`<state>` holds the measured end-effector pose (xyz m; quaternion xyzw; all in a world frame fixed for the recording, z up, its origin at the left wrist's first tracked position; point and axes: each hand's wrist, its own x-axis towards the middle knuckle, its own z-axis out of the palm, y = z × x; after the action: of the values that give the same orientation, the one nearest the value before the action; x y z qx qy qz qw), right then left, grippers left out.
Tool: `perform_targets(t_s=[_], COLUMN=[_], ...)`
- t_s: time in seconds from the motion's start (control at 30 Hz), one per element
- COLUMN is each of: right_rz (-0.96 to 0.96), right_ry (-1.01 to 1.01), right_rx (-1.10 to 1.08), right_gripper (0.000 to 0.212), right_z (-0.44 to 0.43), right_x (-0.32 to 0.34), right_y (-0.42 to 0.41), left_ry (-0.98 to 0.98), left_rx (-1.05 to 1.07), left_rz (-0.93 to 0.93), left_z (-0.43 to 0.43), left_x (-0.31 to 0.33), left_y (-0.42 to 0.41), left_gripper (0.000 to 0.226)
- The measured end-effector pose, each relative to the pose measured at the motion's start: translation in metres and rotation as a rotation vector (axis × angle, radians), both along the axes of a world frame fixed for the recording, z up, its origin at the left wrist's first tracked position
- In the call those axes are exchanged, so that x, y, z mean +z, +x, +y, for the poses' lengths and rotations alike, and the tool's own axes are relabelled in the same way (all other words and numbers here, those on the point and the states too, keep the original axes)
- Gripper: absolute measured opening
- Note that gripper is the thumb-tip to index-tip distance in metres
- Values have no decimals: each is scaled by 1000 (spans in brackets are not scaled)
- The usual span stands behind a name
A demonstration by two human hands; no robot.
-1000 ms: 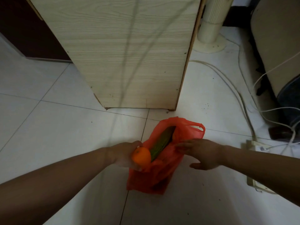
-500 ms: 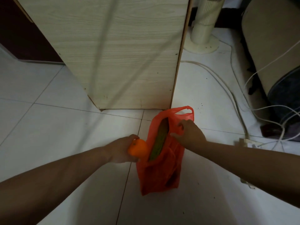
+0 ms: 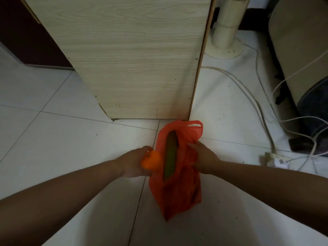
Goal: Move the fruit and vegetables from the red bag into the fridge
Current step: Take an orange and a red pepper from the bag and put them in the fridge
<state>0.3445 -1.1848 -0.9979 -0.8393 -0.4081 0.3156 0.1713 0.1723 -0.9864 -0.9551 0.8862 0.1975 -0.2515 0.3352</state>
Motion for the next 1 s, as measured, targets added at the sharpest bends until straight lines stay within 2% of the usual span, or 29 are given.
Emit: perform_targets(t_s=[0.1, 0.2, 0.3, 0.43, 0.5, 0.6, 0.7, 0.8, 0.93, 1.0], right_rz=[36, 12, -50, 65, 26, -187, -325, -341, -317, -313], right_ry=[-101, -81, 40, 225, 233, 185, -66, -213, -96, -73], right_rx=[182, 314, 242, 26, 141, 509, 748, 798, 848, 851], right_gripper=[77, 67, 55, 47, 46, 51, 61, 59, 60, 70], right_z=[2, 10, 19, 29, 23, -3, -27, -38, -46, -51], right_x=[2, 14, 26, 48, 57, 47, 25, 14, 20, 23], right_y=[5, 9, 17, 9, -7, -35, -48, -32, 10, 30], left_ry=[-17, -11, 27, 47, 55, 81, 102, 120, 131, 136], left_rx=[5, -7, -10, 30, 40, 29, 32, 20, -43, -55], left_rz=[-22, -66, -112, -169, -185, -203, -214, -197, -195, -212], left_z=[-2, -2, 4, 10, 11, 12, 13, 12, 7, 4], left_x=[2, 6, 10, 9, 8, 6, 5, 5, 7, 6], left_y=[-2, -5, -4, -1, 0, 0, 2, 4, 3, 3], left_gripper=[86, 84, 83, 84, 85, 85, 86, 87, 87, 86])
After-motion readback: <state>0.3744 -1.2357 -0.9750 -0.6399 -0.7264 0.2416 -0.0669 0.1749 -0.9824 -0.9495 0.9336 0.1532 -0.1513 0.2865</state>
